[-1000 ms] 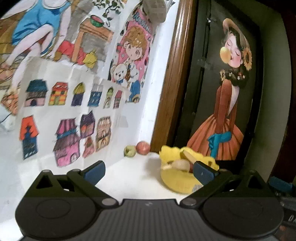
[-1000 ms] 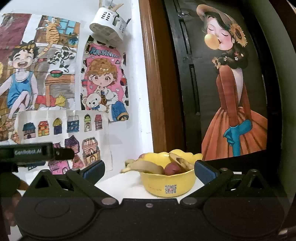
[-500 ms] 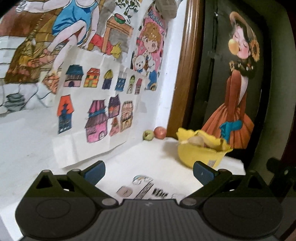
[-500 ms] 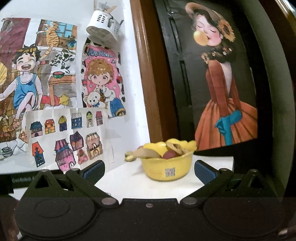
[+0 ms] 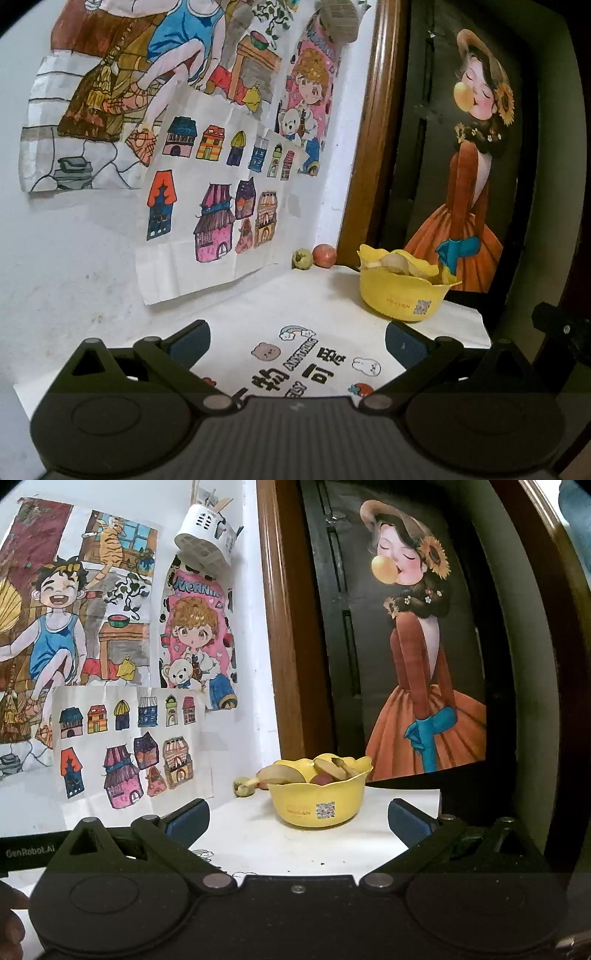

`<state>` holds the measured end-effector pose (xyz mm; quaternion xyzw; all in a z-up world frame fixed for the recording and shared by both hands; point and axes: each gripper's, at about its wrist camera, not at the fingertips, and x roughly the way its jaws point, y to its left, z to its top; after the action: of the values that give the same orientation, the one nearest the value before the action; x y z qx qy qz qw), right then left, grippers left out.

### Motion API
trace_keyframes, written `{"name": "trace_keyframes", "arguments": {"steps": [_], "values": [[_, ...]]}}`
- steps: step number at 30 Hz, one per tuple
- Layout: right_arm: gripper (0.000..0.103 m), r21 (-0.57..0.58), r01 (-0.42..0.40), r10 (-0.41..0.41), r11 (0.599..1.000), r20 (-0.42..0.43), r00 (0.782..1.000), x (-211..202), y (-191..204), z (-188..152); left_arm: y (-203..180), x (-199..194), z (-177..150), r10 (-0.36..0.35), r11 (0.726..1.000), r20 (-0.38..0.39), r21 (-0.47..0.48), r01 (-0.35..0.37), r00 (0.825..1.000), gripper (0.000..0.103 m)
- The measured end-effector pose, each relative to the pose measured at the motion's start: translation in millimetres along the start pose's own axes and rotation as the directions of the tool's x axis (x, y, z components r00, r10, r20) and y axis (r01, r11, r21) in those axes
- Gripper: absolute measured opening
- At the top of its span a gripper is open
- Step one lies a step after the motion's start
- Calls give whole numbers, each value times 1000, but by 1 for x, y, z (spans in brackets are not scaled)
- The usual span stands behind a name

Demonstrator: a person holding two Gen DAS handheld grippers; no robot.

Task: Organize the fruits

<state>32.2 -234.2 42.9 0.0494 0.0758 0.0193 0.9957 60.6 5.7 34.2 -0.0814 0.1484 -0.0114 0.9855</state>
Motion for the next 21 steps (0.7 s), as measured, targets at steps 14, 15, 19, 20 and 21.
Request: {"name": "trace_keyframes", "arguments": {"steps": [14,15,19,20,21], "values": [[102,11,57,-56,998,-89,994,-13,2,-31,6,-14,-25,-31,998,-3,-60,31,1000,103],[102,9,57,-56,998,-98,994,-12,1,-32,6,-13,-27,-25,998,-13,-61,24,1000,103],[102,14,71,-68,997,-119,991,-11,-2,-37,9,-7,-31,-27,996,-57,-84,22,998,103],[102,15,75,-72,997,-123,990,-11,-3,-38,9,-6,-31,-26,997,-63,-79,21,998,103],[102,16,77,-74,997,-127,989,-10,-3,-38,8,-5,-32,-23,997,-67,-73,18,997,103]]}}
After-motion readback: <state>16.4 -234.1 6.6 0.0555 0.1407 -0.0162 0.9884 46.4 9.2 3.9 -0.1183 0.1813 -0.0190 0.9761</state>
